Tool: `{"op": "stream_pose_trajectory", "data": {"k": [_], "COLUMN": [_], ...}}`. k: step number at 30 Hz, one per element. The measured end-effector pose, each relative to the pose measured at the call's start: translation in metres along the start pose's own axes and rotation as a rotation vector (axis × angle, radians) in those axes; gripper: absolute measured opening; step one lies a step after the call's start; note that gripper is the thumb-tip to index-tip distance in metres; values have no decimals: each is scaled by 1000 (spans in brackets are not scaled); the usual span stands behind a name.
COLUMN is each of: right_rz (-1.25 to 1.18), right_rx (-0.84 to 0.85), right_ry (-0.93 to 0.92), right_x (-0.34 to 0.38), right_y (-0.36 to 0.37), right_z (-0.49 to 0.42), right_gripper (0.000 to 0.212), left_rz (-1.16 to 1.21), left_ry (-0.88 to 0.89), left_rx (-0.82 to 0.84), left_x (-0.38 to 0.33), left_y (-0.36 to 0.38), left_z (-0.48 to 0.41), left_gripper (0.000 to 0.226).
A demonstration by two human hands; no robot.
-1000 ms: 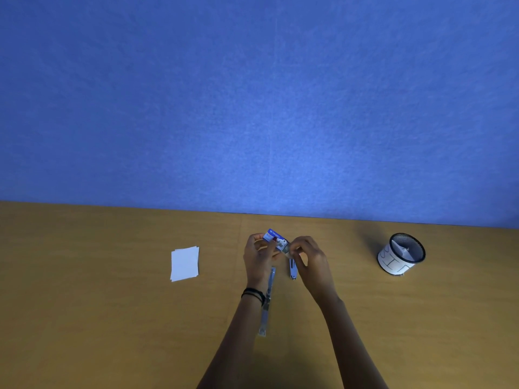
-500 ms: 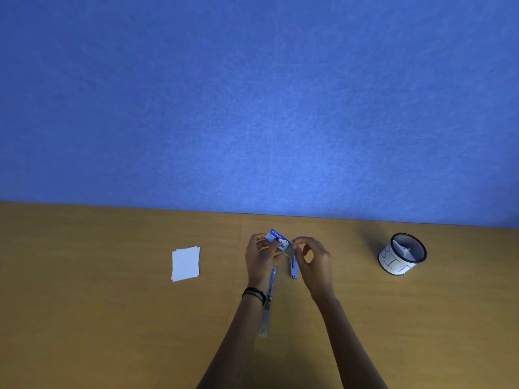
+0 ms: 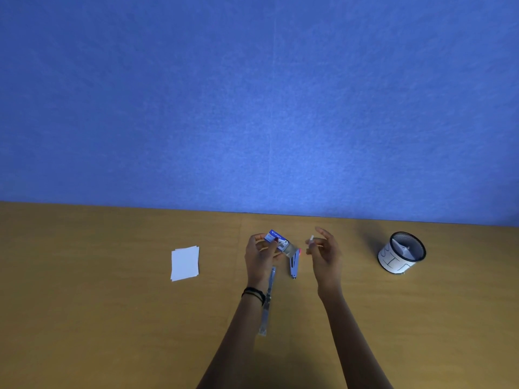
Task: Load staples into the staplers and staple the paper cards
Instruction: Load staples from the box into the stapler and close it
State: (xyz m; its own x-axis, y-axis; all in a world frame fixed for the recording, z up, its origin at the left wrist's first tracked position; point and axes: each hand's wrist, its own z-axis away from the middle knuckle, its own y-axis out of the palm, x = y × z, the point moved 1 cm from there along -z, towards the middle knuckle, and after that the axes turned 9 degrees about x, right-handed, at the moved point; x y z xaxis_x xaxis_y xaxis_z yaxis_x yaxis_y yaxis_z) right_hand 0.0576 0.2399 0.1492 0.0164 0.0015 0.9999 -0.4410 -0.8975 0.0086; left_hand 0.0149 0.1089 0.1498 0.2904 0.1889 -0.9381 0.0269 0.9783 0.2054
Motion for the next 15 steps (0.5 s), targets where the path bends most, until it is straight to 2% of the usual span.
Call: {"op": "stream_pose_trajectory", "data": {"k": [3, 9, 15], "right_rz": [-94, -66, 7], "right_rx": [19, 137, 256], "right_ry": [119, 221, 132], "right_x": [-10, -19, -14], "right_y": [-3, -1, 9], "right_z": [-1, 5, 12], "right_gripper": [16, 9, 13], "left_rz": [42, 66, 16], "left_ry": [-4, -26, -40], "left_rx": [17, 60, 25], "left_x": [1, 7, 11], "left_y": [-1, -4, -2], "left_z": [1, 0, -2], "left_gripper": [33, 33, 33]}}
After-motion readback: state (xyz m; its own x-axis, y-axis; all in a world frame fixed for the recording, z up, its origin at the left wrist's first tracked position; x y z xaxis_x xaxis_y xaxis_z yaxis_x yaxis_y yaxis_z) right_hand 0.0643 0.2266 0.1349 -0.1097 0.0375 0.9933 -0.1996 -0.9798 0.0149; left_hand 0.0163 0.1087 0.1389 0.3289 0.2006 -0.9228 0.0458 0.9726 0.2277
